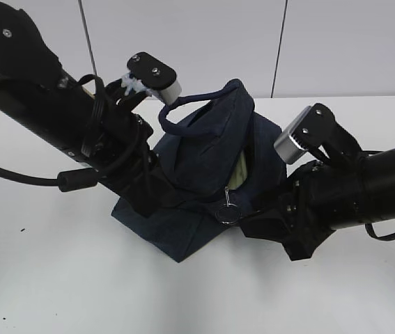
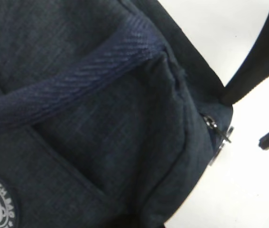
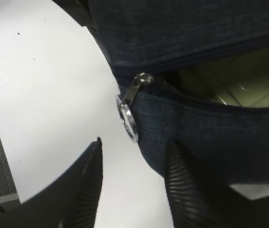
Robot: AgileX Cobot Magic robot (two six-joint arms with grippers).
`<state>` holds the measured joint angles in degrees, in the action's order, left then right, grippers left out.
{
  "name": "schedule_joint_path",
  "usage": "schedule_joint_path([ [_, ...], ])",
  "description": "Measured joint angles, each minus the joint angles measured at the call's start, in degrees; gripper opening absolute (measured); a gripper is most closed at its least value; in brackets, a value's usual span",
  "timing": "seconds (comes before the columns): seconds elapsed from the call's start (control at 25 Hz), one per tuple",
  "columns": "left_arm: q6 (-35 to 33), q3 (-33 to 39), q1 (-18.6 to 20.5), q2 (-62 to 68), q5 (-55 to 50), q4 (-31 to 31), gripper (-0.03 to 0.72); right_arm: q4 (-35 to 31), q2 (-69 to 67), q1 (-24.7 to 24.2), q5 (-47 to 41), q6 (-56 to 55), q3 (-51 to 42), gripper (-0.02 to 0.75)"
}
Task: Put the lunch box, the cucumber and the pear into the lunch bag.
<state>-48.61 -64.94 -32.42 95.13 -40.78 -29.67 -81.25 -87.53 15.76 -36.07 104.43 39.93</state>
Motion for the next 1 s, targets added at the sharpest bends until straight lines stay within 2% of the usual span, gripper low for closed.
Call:
schedule_joint_path([
  [0.44,0.0,0.0,0.0,0.0,0.3,0.0,0.012,2.1,7.9,0.1,-3.5,-4.8,-1.7,0.342],
  [0.72,0.0,0.0,0.0,0.0,0.4,0.0,0.012,2.4,7.8,0.1,-3.3,-4.8,-3.2,0.335],
  [1.0,0.1,0.0,0.0,0.0,0.8,-0.4,0.012,-0.5,3.7,0.1,-3.0,-2.4,-3.2,0.334],
])
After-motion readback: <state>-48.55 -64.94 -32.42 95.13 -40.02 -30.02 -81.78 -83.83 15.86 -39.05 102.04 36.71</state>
